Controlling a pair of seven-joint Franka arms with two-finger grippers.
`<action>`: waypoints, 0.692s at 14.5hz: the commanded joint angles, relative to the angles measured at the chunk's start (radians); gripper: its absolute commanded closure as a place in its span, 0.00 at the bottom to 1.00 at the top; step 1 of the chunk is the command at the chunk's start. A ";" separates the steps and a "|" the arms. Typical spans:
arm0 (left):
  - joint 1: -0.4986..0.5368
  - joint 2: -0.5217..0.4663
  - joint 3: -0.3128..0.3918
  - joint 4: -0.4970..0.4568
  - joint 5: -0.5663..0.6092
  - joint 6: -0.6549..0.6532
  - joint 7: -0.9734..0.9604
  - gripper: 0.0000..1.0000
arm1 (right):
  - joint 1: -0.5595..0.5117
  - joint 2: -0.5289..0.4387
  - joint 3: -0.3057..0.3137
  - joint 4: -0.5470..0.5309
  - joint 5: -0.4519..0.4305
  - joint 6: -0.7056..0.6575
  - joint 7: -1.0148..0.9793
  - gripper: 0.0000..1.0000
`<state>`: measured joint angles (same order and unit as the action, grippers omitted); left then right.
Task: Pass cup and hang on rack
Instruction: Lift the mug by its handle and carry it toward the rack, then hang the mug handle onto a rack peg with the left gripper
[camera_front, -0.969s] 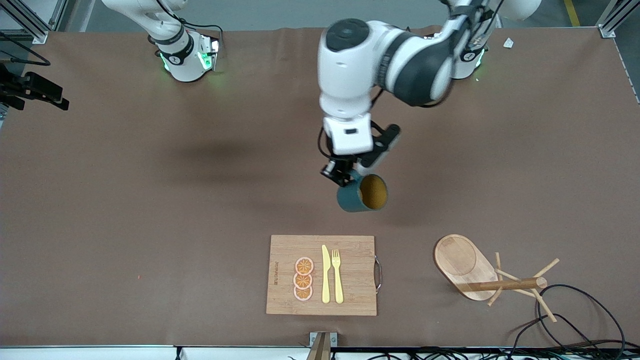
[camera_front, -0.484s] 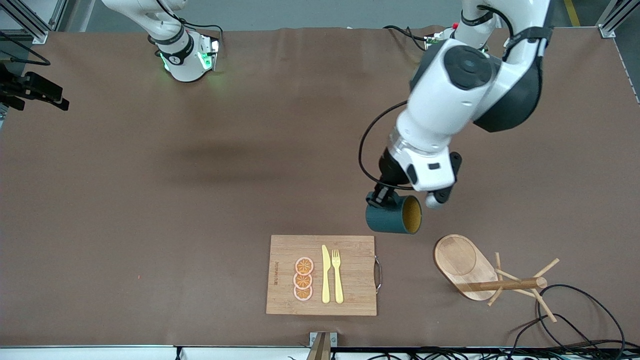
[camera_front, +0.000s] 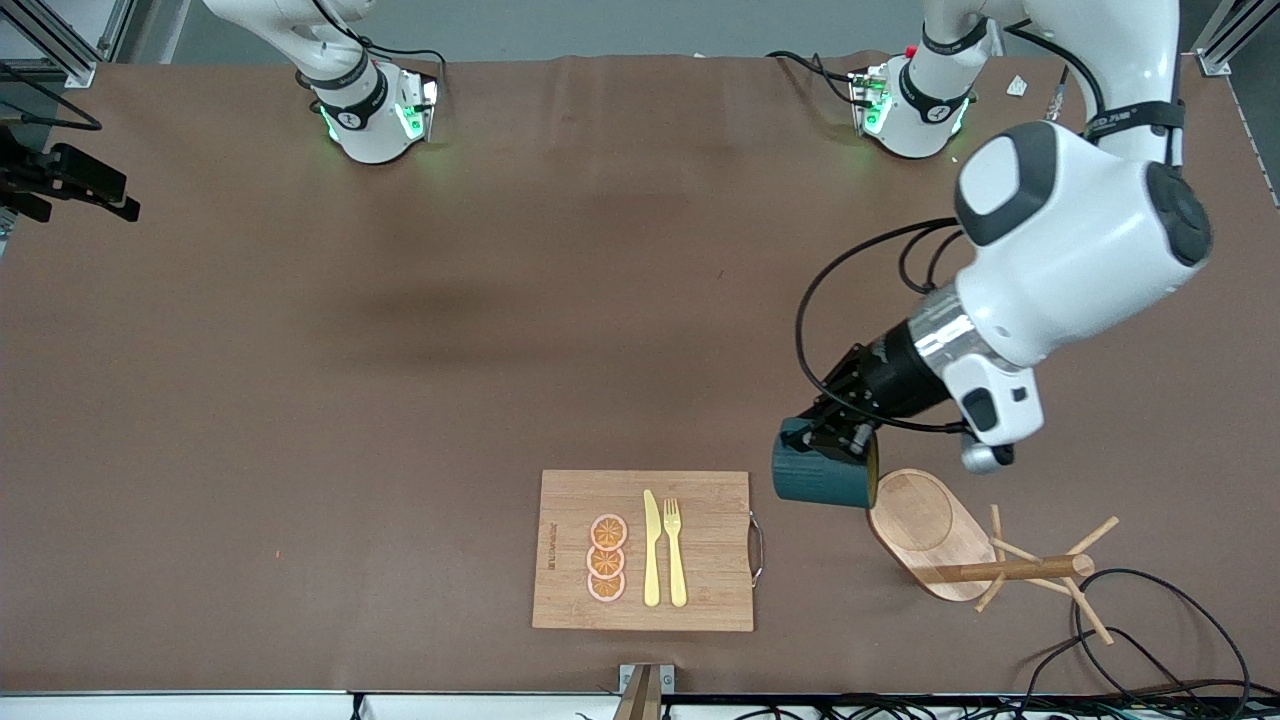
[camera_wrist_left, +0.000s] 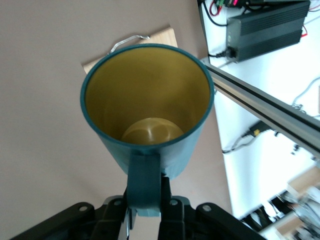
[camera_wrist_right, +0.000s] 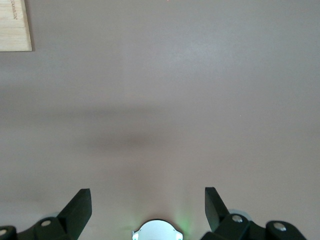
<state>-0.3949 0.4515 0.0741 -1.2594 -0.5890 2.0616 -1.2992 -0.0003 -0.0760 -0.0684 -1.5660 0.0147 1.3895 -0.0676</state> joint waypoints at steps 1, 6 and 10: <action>0.060 -0.014 -0.008 -0.018 -0.153 0.011 0.090 1.00 | 0.000 -0.033 -0.002 -0.031 0.010 0.011 -0.035 0.00; 0.206 0.030 -0.008 -0.021 -0.419 -0.052 0.337 1.00 | 0.000 -0.034 -0.001 -0.031 0.004 0.010 -0.029 0.00; 0.272 0.082 -0.008 -0.020 -0.555 -0.119 0.523 1.00 | 0.002 -0.034 0.001 -0.031 0.004 0.000 0.012 0.00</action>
<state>-0.1400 0.5100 0.0743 -1.2880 -1.0740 1.9685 -0.8421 -0.0003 -0.0768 -0.0688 -1.5660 0.0147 1.3885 -0.0829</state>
